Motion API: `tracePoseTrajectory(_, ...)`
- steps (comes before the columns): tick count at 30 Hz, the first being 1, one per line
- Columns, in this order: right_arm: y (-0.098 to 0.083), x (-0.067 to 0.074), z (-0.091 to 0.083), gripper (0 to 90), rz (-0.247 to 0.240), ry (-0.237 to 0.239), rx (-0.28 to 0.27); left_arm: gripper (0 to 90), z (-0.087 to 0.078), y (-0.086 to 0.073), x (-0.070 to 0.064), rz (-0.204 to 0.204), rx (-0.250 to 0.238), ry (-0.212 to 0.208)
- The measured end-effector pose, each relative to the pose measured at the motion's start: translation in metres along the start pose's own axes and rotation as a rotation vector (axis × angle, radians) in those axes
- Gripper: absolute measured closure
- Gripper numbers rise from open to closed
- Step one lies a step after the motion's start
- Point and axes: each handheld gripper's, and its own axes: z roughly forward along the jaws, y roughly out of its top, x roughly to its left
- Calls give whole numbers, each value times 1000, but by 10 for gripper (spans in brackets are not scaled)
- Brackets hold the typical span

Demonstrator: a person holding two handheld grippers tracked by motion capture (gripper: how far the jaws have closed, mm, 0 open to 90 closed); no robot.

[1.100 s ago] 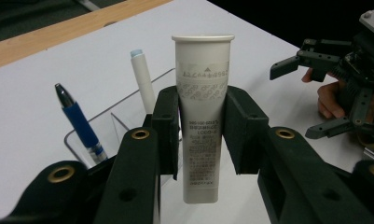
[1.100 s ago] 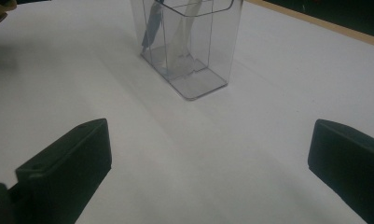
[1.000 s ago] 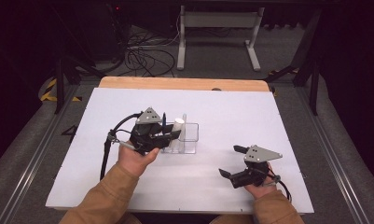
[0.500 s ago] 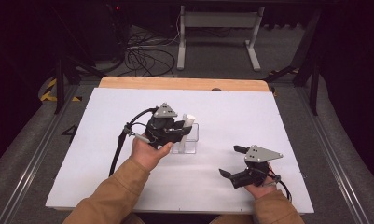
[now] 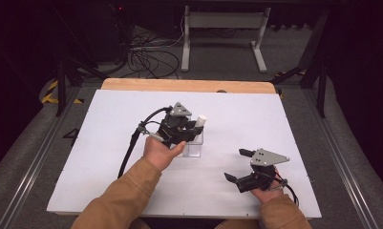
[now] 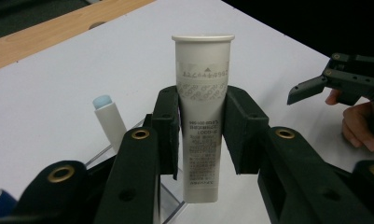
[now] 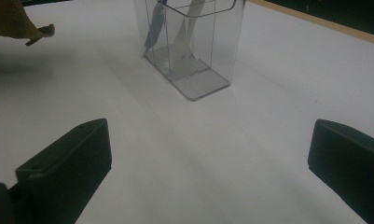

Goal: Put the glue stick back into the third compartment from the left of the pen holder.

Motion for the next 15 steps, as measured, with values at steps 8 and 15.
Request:
tracePoseTrajectory(8,0,0,0,1,-2,4,-1,681,11,3,2,-20,8,6)
tracePoseTrajectory(15,0,0,-1,1,-4,6,-2,680,13,-1,6,-18,6,18)
